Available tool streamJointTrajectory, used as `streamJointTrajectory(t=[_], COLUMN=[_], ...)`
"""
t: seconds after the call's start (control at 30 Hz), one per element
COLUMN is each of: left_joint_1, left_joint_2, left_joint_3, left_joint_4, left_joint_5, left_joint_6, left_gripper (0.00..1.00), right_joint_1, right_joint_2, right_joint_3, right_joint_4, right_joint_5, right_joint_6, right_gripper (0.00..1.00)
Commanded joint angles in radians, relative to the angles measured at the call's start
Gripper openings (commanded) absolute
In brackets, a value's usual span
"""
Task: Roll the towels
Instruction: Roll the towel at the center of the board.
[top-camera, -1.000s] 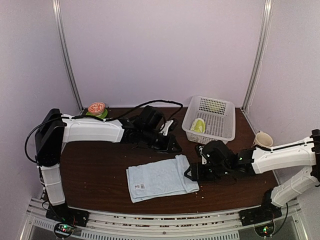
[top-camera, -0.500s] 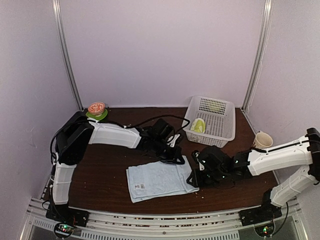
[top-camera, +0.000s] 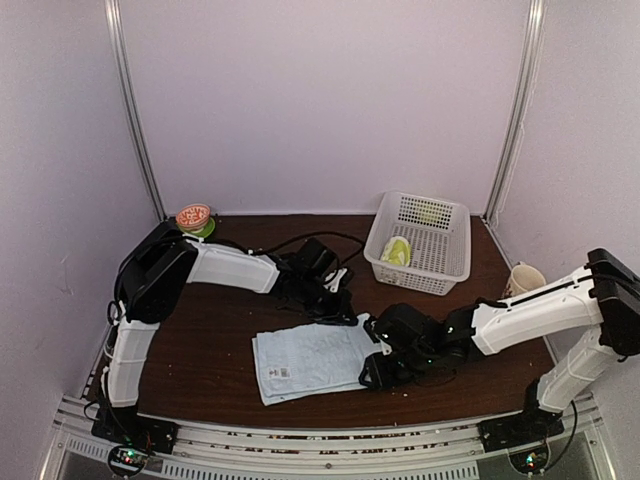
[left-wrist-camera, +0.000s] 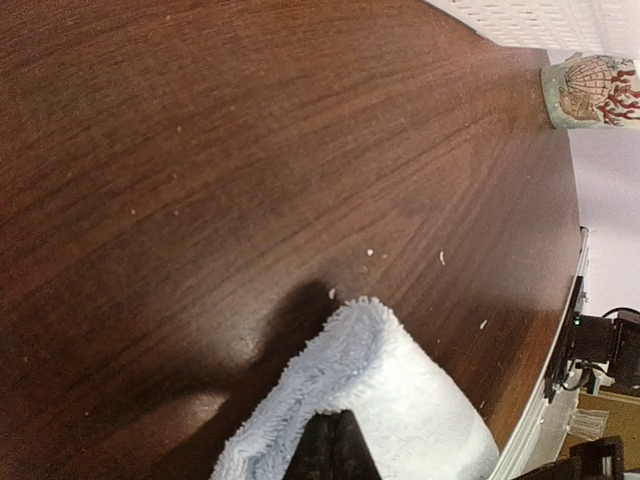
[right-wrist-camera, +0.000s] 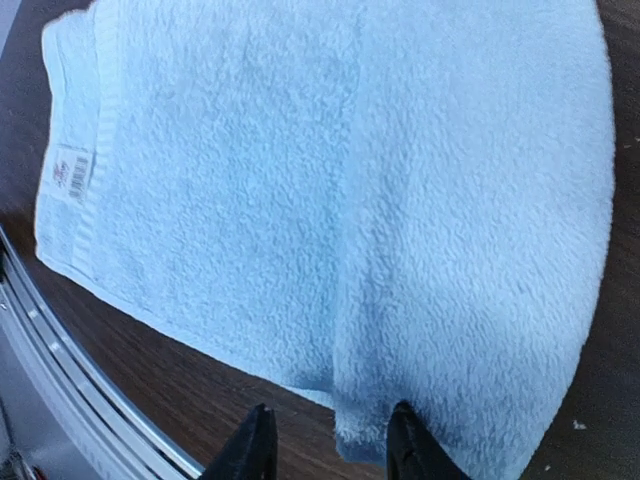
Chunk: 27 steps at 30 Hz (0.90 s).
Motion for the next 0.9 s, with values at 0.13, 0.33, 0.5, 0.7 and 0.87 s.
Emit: streamJointTrajectory(t=[0.13, 0.33, 0.5, 0.7, 0.87], left_joint_1=[0.012, 0.011, 0.008, 0.004, 0.001], left_joint_2=[-0.014, -0.013, -0.014, -0.025, -0.037], left_joint_3=[-0.007, -0.026, -0.035, -0.053, -0.074], left_joint_4=[0.002, 0.015, 0.019, 0.021, 0.028], left_joint_5=[-0.034, -0.033, -0.035, -0.036, -0.039], left_joint_6=[0.025, 0.02, 0.02, 0.02, 0.021], left_gripper=[0.0, 0.0, 0.0, 0.0, 0.0], right_joint_1=[-0.127, -0.247, -0.283, -0.292, -0.292], right_joint_2=[-0.243, -0.263, -0.2, -0.062, 0.04], right_joint_3=[-0.066, -0.237, -0.302, -0.346, -0.396], right_joint_4=[-0.057, 0.203, 0.394, 0.572, 0.746], right_joint_5=[0.076, -0.085, -0.17, -0.241, -0.283], right_joint_6=[0.015, 0.112, 0.202, 0.3, 0.396], right_gripper=[0.53, 0.54, 0.54, 0.51, 0.45])
